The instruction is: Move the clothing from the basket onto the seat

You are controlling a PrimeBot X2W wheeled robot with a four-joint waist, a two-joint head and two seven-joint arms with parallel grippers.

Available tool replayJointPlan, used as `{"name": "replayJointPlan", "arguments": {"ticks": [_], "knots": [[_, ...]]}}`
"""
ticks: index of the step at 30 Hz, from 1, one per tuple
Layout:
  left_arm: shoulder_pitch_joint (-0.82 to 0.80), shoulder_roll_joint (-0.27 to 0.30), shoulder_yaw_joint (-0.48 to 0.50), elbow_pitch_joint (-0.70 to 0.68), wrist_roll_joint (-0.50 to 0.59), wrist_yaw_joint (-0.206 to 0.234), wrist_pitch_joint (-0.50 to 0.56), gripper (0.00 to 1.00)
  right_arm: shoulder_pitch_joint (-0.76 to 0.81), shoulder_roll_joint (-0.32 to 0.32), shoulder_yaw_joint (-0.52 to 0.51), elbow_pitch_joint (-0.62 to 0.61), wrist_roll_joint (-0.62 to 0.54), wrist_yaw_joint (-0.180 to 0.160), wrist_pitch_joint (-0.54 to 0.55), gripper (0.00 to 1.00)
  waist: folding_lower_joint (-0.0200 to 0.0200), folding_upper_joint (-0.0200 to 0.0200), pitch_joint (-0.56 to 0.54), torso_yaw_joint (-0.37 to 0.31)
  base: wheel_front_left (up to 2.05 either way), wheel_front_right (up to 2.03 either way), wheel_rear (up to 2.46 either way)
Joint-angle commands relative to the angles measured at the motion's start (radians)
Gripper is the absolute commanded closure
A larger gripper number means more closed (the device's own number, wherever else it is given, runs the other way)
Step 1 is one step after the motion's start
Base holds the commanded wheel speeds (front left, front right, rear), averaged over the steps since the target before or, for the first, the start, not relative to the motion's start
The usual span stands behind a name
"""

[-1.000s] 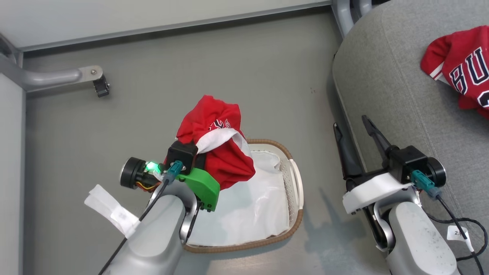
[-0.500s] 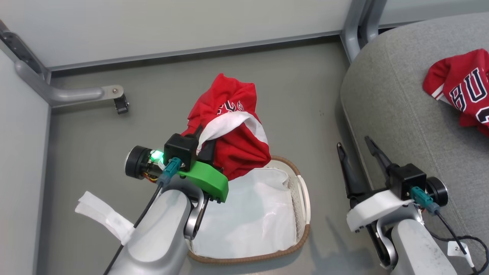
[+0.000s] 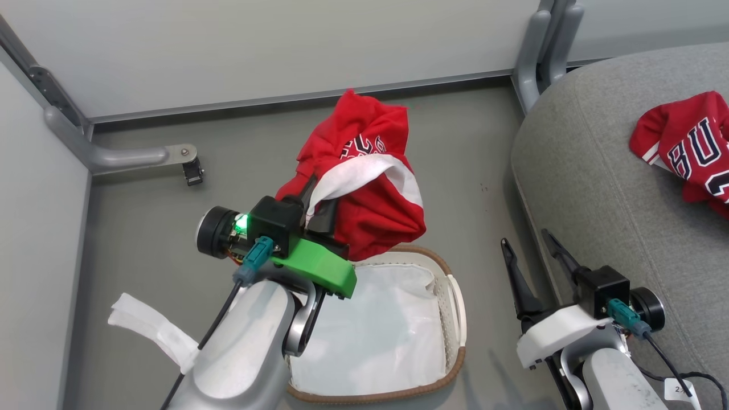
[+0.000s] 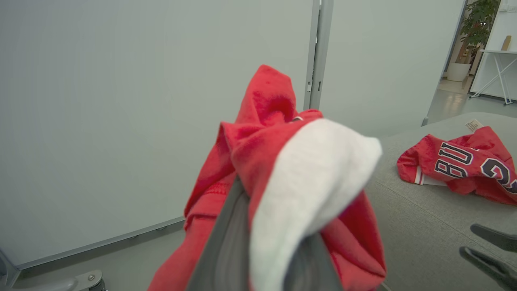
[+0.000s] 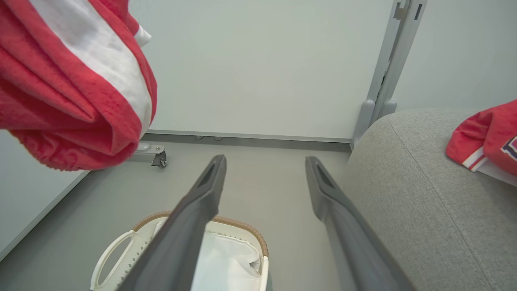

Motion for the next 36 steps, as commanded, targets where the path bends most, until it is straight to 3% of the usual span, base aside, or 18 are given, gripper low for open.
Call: {"name": "replayJointPlan", "arguments": {"ticks": [1,11,29,36], "knots": [[0.017,0.004,0.001,-0.009,0.000,0.006,0.000,1.00,0.015,-0.005,0.001,0.003,0.004,-0.001,-0.002,0.00,0.0001,0.0000,-0.003,0.000,0.00,0.00,0.00],[0.023,0.004,-0.012,-0.024,-0.011,0.007,0.000,1.00,-0.010,-0.004,0.047,-0.018,0.000,-0.001,-0.002,0.00,0.0001,0.0000,-0.010,0.003,0.00,0.00,0.00],[0.003,0.004,-0.065,-0.017,-0.058,0.023,0.000,1.00,-0.197,-0.005,0.377,-0.010,-0.035,-0.001,-0.002,0.00,0.0001,0.0000,-0.001,0.040,0.00,0.00,0.00],[-0.009,0.004,-0.089,-0.021,-0.077,0.030,0.000,1.00,-0.247,-0.005,0.394,0.034,-0.070,-0.001,-0.002,0.00,0.0001,0.0000,0.005,0.055,0.00,0.00,0.00]]}}
